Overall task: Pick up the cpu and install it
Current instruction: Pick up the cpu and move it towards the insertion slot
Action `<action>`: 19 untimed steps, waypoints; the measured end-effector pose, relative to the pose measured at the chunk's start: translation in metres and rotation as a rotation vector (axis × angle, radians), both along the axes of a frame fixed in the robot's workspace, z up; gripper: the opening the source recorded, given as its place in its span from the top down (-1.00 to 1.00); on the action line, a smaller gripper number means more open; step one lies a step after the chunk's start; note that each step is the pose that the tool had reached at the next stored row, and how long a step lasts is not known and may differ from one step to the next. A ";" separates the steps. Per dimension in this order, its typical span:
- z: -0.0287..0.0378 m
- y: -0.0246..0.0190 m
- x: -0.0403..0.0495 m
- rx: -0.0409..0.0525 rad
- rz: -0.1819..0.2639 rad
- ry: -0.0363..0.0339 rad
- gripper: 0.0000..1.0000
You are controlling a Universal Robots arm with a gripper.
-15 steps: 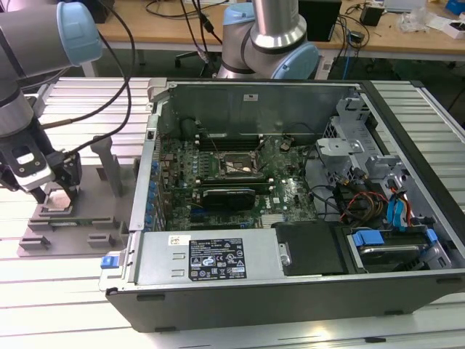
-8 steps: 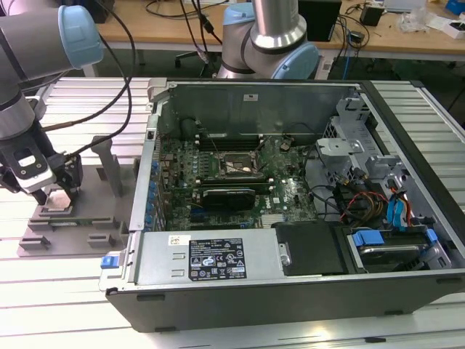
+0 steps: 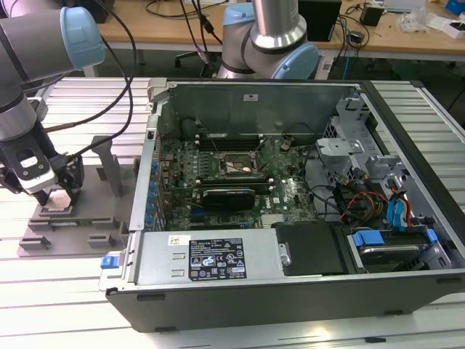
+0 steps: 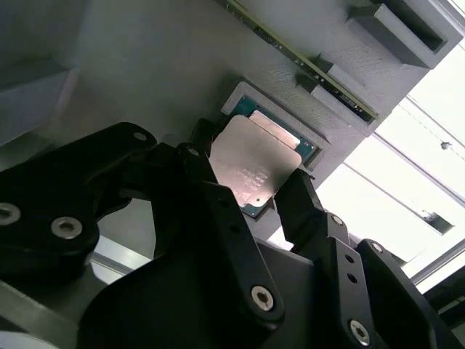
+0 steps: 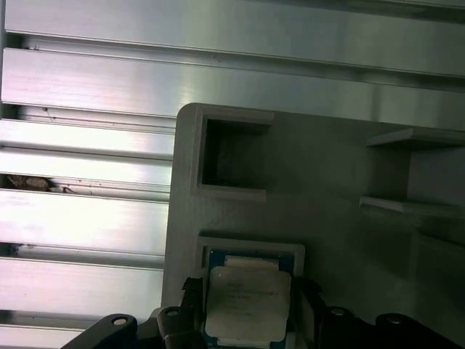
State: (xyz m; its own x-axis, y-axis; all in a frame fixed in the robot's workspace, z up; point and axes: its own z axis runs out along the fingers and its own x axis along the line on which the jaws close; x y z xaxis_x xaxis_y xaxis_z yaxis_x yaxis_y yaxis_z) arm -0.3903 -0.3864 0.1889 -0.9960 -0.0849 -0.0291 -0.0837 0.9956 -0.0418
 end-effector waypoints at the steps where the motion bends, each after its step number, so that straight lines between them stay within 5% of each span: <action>1: 0.0000 0.0000 0.0000 0.0000 0.000 0.0001 -0.23; 13: -0.0004 0.0000 0.0000 -0.0003 0.000 0.0000 -0.11; 16: 0.0043 0.0002 0.0001 -0.0120 0.000 -0.0003 -0.11; 19: 0.0079 0.0005 0.0001 -0.0140 0.000 -0.0002 -0.11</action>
